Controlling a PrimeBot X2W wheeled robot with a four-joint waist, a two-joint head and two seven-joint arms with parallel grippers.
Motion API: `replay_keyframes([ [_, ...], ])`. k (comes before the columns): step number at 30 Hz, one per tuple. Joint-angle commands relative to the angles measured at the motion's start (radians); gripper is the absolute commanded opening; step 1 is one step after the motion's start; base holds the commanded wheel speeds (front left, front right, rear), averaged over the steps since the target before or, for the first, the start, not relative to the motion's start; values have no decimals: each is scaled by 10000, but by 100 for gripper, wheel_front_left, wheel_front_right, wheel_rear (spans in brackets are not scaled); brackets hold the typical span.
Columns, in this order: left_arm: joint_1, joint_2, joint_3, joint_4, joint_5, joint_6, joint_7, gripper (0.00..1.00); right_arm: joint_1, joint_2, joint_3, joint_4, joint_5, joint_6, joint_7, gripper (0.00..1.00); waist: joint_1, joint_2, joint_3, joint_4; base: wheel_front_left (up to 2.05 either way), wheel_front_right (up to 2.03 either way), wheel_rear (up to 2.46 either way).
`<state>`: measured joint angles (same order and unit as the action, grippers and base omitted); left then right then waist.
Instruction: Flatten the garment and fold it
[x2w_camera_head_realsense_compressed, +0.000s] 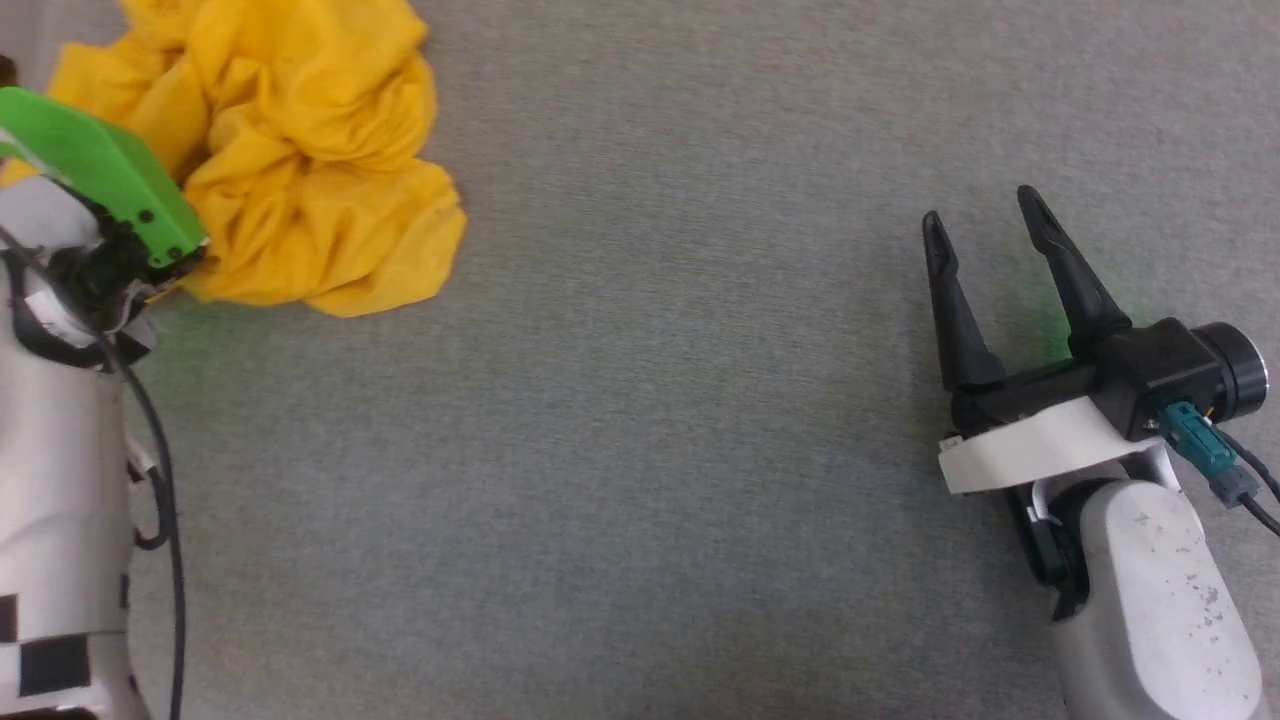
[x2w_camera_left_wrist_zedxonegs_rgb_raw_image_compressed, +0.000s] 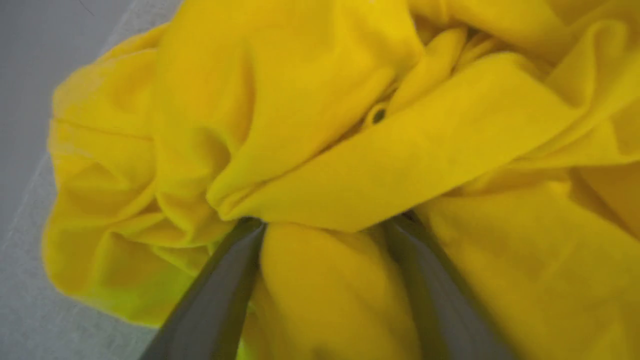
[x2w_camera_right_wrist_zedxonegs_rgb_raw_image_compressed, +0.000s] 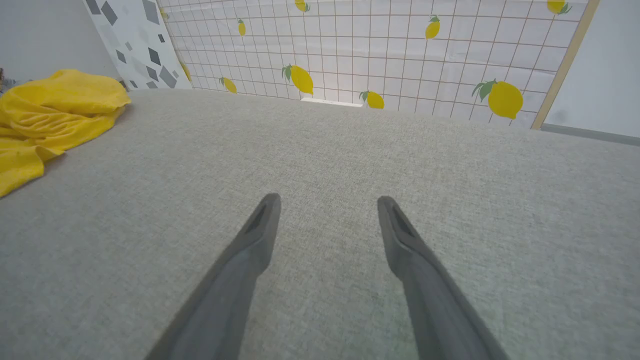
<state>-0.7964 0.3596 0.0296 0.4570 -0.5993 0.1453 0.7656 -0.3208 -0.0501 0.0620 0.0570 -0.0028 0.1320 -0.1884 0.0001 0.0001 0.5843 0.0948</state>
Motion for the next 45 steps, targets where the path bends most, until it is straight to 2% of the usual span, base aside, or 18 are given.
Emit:
replay_keyframes([
  [1, 554, -192, -154, 210, -119, -48, 229, 100, -204, -1, 5, 77, 36, -13, -95, 100, -1, -1, 103, -225, 0, 0, 0],
  [2, 686, -177, -212, 189, -158, -174, 315, 64, -210, -1, 16, 116, 49, -13, -116, 100, -1, -1, 18, -212, 0, 0, 0],
  [3, 835, -128, -241, 133, -197, -335, 316, 22, -206, -1, 36, 170, 80, -13, -144, 100, -1, -1, -117, -200, 0, 0, 0],
  [4, 931, -64, -209, 69, -194, -408, 188, 0, -196, -1, 50, 209, 103, -13, -164, 100, -1, -1, -231, -195, 0, 0, 0],
  [7, 1131, 230, -145, -232, 7, -783, -706, 0, -87, -1, 43, 406, 197, -13, -254, 100, -1, -1, -811, -199, 0, 0, 0],
  [10, 1042, 551, -92, -579, 521, -1086, -2310, 0, 138, -1, -45, 612, 299, -13, -334, 100, -1, -1, -1534, -239, 0, 0, 0],
  [15, 555, 668, -347, -1242, 1359, -1652, -4971, 0, 769, -1, -381, 913, 466, -13, -437, 100, -1, -1, -2984, -381, 0, 0, 0],
  [19, 77, 475, -827, -1719, 2069, -1834, -6669, 0, 1299, -1, -630, 1001, 582, -13, -456, 100, -1, -1, -3966, -664, 0, 0, 0],
  [24, -296, -129, -1569, -2108, 2397, -2140, -7929, 0, 1810, -1, -808, 938, 665, -13, -351, 100, -1, -1, -4881, -1264, 0, 0, 0],
  [31, -686, -1633, -2662, -2240, 2211, -2336, -8570, 0, 2286, -1, -951, 589, 595, -13, -21, 100, -1, -1, -5311, -2130, 0, 0, 0],
  [36, -583, -2630, -3530, -1780, 1824, -2471, -8663, 0, 2509, -1, -923, 303, 586, -13, 211, 100, -1, -1, -5318, -2824, 0, 0, 0],
  [42, 357, -3040, -4720, -380, 1036, -2531, -8433, 0, 2685, -1, -940, 120, 560, -13, 420, 100, -1, -1, -5305, -3479, 0, 0, 0],
  [45, 872, -3076, -5407, 673, 905, -2334, -7893, 0, 2713, -1, -923, 62, 642, -13, 527, 100, -1, -1, -5258, -3691, 0, 0, 0],
])
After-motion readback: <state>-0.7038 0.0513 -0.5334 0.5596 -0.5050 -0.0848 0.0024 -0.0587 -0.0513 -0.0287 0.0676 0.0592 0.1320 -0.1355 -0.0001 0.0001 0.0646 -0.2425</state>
